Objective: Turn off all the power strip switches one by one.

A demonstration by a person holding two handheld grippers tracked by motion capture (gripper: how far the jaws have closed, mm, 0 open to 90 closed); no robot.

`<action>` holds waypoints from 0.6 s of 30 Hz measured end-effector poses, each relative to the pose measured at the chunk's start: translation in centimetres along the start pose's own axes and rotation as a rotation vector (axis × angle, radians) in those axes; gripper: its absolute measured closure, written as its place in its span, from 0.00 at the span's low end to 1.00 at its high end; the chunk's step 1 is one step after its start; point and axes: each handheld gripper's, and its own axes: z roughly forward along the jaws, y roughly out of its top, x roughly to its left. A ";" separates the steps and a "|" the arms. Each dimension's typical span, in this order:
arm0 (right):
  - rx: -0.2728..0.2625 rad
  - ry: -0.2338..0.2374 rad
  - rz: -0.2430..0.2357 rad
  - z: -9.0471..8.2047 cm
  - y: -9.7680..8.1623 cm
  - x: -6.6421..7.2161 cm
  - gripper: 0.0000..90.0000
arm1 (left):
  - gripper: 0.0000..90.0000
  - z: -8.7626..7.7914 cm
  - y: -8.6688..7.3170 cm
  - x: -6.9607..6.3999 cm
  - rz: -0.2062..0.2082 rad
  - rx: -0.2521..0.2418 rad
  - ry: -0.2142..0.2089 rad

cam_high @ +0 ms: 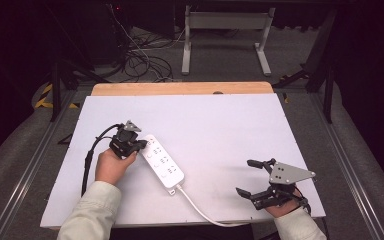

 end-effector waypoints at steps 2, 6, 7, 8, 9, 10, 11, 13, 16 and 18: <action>-0.003 0.003 0.000 0.0 0.0 0.0 0.11 | 1.00 0.0 0.0 0.1 -0.001 0.001 -0.003; -0.005 0.004 0.000 0.0 0.0 0.0 0.11 | 1.00 0.0 -0.1 -0.1 0.001 -0.003 0.005; -0.004 0.004 0.001 0.0 0.0 0.0 0.11 | 1.00 0.0 -0.1 -0.1 0.001 -0.003 0.006; -0.004 0.004 0.000 0.0 0.0 0.0 0.11 | 1.00 0.0 -0.1 -0.1 -0.004 -0.005 0.004; -0.002 0.003 -0.001 0.0 0.0 0.0 0.11 | 1.00 0.0 -0.1 0.0 -0.005 -0.006 0.002; -0.003 0.004 0.000 0.0 0.0 0.0 0.11 | 1.00 0.0 -0.1 0.0 -0.011 -0.006 0.001; -0.002 0.003 -0.001 0.0 0.0 0.0 0.11 | 1.00 0.0 -0.1 0.0 -0.016 -0.001 0.000; -0.002 0.003 -0.001 0.0 0.0 0.0 0.11 | 1.00 0.0 0.0 -0.2 0.001 0.003 0.018; -0.002 0.006 -0.001 0.1 0.0 0.0 0.11 | 1.00 0.0 -0.1 -0.5 0.000 0.000 0.031; -0.001 0.007 -0.001 0.1 0.0 0.1 0.11 | 1.00 0.0 -0.2 -0.3 -0.007 -0.011 0.023</action>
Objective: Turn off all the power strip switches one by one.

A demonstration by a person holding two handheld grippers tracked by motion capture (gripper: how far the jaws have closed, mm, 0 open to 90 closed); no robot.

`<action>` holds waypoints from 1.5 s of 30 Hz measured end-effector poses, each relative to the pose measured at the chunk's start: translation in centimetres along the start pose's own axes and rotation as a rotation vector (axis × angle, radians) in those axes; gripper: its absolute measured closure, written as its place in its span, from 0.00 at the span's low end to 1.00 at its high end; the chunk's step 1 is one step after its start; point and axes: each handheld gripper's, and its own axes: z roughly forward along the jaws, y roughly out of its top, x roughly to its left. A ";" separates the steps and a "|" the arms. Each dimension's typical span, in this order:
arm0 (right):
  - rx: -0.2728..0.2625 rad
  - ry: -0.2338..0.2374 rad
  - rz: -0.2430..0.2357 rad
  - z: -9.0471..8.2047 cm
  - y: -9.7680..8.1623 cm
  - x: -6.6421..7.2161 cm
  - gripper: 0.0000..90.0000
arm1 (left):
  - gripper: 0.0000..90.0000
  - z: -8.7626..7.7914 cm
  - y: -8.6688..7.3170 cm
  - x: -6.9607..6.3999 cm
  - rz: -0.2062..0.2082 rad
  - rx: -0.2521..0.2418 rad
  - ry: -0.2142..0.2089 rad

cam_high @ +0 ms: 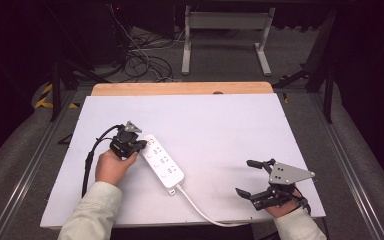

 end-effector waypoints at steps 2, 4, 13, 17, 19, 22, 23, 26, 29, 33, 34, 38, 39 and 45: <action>0.000 -0.001 -0.001 0.0 0.0 0.0 0.11 | 1.00 0.0 0.0 0.0 0.003 -0.003 0.003; -0.001 0.000 0.001 0.0 0.0 0.0 0.11 | 1.00 0.1 0.0 -0.2 0.005 0.001 0.017; -0.001 -0.001 0.002 -0.1 0.0 0.0 0.11 | 1.00 0.2 0.0 -0.3 -0.005 -0.004 0.031; -0.004 -0.004 -0.001 -0.1 0.0 -0.1 0.11 | 1.00 -0.9 0.9 -0.8 0.024 0.033 0.062; -0.004 -0.003 0.002 -0.1 -0.1 -0.1 0.11 | 1.00 -2.8 1.0 -0.8 0.005 -0.058 0.021; 0.002 -0.002 0.009 0.0 -0.1 -0.3 0.11 | 1.00 -4.9 1.1 -1.0 0.013 -0.143 0.004; 0.003 -0.002 0.009 0.1 -0.1 -0.3 0.11 | 0.97 -5.2 1.0 -1.2 0.004 -0.151 -0.009; 0.003 -0.003 0.003 0.1 -0.1 -0.2 0.11 | 0.94 -5.8 1.0 -1.5 0.029 -0.166 -0.013; -0.003 -0.006 0.005 -0.1 0.0 -0.1 0.11 | 0.87 -6.2 0.9 -2.0 0.032 -0.178 -0.022; -0.003 -0.004 0.004 -0.1 -0.1 -0.2 0.11 | 0.77 -7.3 0.6 -2.4 0.047 -0.243 -0.054; -0.003 -0.005 0.004 -0.1 -0.1 -0.2 0.11 | 0.74 -7.6 0.5 -2.5 0.051 -0.250 -0.070; -0.005 -0.006 0.009 -0.2 -0.1 -0.3 0.11 | 0.62 -9.0 -0.4 -3.0 0.047 -0.333 -0.107; -0.005 -0.007 0.009 -0.2 -0.1 -0.3 0.11 | 0.58 -9.4 -0.7 -3.1 0.048 -0.349 -0.110; -0.004 -0.009 0.006 -0.2 0.0 -0.2 0.11 | 0.41 -11.4 -3.0 -3.8 0.066 -0.458 -0.116</action>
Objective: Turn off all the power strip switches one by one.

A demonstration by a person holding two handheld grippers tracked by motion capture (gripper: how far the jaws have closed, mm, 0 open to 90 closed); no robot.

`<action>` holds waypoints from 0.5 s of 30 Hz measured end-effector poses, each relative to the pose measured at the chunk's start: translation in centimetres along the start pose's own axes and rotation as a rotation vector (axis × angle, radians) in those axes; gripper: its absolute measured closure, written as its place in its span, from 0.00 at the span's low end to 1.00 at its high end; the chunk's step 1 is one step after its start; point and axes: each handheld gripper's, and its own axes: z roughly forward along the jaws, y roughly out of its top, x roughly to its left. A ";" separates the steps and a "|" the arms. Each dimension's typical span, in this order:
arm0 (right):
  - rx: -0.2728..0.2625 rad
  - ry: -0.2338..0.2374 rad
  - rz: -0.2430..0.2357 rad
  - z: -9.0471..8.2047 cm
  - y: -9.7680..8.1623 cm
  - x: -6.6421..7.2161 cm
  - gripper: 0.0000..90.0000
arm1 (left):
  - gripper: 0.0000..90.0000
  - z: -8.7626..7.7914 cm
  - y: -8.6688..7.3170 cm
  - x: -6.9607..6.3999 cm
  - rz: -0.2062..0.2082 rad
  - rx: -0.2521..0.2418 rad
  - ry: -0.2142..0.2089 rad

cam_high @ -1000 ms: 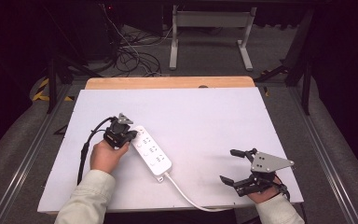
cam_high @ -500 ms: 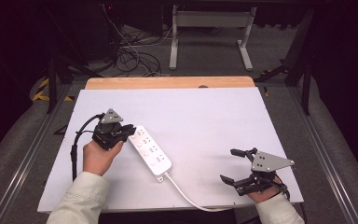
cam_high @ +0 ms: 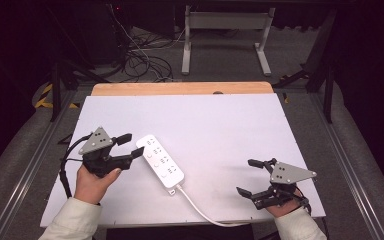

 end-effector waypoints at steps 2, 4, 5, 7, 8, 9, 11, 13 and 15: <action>0.002 0.000 0.000 0.0 0.0 0.0 0.11 | 0.39 -0.5 -0.6 -0.2 -0.008 -0.016 -0.004; 0.001 -0.001 -0.001 0.0 0.0 0.0 0.11 | 0.37 -0.9 -1.3 -0.3 0.011 -0.016 0.006; 0.002 -0.002 -0.001 0.0 0.0 0.0 0.11 | 0.37 -1.0 -1.7 -0.4 0.015 -0.019 0.009; 0.002 -0.002 -0.001 0.0 0.0 0.0 0.11 | 0.34 -1.1 -2.6 -0.7 0.047 -0.014 0.021; 0.002 -0.002 -0.001 0.0 0.0 0.0 0.11 | 0.33 -1.1 -3.1 -0.8 0.064 -0.013 0.031; 0.002 -0.002 -0.001 0.0 0.0 0.0 0.11 | 0.31 -1.2 -3.5 -0.9 0.075 -0.016 0.034; 0.002 -0.001 -0.001 0.0 0.0 0.0 0.11 | 0.30 -1.3 -4.4 -1.1 0.076 -0.025 0.029; 0.002 -0.001 -0.001 0.0 0.0 0.0 0.11 | 0.27 -1.5 -5.1 -1.1 0.072 -0.037 0.024; 0.003 -0.001 -0.001 0.0 0.0 0.0 0.11 | 0.26 -1.7 -5.8 -1.2 0.062 -0.040 0.017</action>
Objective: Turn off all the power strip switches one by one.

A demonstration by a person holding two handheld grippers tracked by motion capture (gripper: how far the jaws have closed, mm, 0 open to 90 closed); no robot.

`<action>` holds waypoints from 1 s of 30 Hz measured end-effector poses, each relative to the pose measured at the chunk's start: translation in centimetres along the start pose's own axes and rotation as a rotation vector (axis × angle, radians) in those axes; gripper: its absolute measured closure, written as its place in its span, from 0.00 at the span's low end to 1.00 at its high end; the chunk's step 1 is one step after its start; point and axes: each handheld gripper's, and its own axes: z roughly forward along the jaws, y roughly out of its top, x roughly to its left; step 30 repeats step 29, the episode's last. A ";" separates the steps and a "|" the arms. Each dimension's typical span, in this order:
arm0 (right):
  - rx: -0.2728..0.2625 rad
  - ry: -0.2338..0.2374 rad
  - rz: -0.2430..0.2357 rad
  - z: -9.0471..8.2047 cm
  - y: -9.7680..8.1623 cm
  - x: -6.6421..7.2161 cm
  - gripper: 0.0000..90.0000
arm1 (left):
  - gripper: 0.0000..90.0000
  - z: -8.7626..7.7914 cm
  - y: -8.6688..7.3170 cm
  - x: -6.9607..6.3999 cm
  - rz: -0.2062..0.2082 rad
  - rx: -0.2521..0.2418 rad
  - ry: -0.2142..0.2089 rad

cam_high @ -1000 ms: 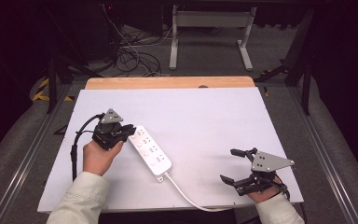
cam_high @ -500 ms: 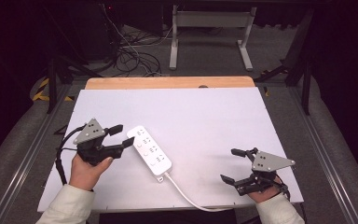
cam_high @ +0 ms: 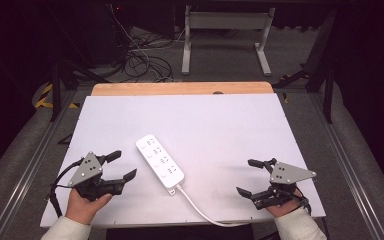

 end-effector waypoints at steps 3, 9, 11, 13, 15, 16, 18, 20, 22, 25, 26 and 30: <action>0.001 -0.001 0.000 0.0 0.0 0.0 0.11 | 0.25 -0.3 -0.9 -0.1 -0.005 -0.007 -0.001; 0.004 0.000 0.000 0.0 0.0 0.0 0.11 | 0.24 -0.3 -2.9 -0.3 0.018 0.038 -0.004; 0.005 0.000 0.001 0.0 0.0 0.0 0.11 | 0.24 -0.3 -3.3 -0.2 0.006 0.051 0.007; 0.006 0.001 0.002 0.1 -0.1 0.0 0.11 | 0.24 -0.4 -3.6 0.0 -0.034 0.044 -0.009; 0.009 0.003 0.002 0.1 -0.1 -0.1 0.11 | 0.23 -0.7 -3.8 0.2 -0.068 0.042 -0.011; 0.011 0.003 0.004 0.2 -0.1 -0.1 0.11 | 0.23 -0.8 -3.9 0.3 -0.078 0.034 -0.010; 0.014 0.004 0.009 0.2 -0.1 -0.2 0.10 | 0.23 -1.0 -4.0 0.6 -0.120 0.016 -0.006; 0.015 0.002 0.014 0.2 -0.2 -0.2 0.10 | 0.23 -1.1 -4.0 0.9 -0.117 0.011 0.001; 0.015 0.001 0.015 0.2 -0.2 -0.2 0.10 | 0.23 -1.2 -3.8 0.9 -0.088 0.008 0.031; 0.016 0.002 0.014 0.3 -0.2 -0.3 0.10 | 0.23 -1.5 -3.7 0.7 -0.011 0.010 0.076; 0.015 0.001 0.016 0.3 -0.2 -0.3 0.10 | 0.23 -1.6 -3.6 0.7 -0.003 0.011 0.079; 0.015 0.000 0.015 0.2 -0.2 -0.3 0.10 | 0.22 -1.7 -3.6 0.8 -0.013 0.007 0.067</action>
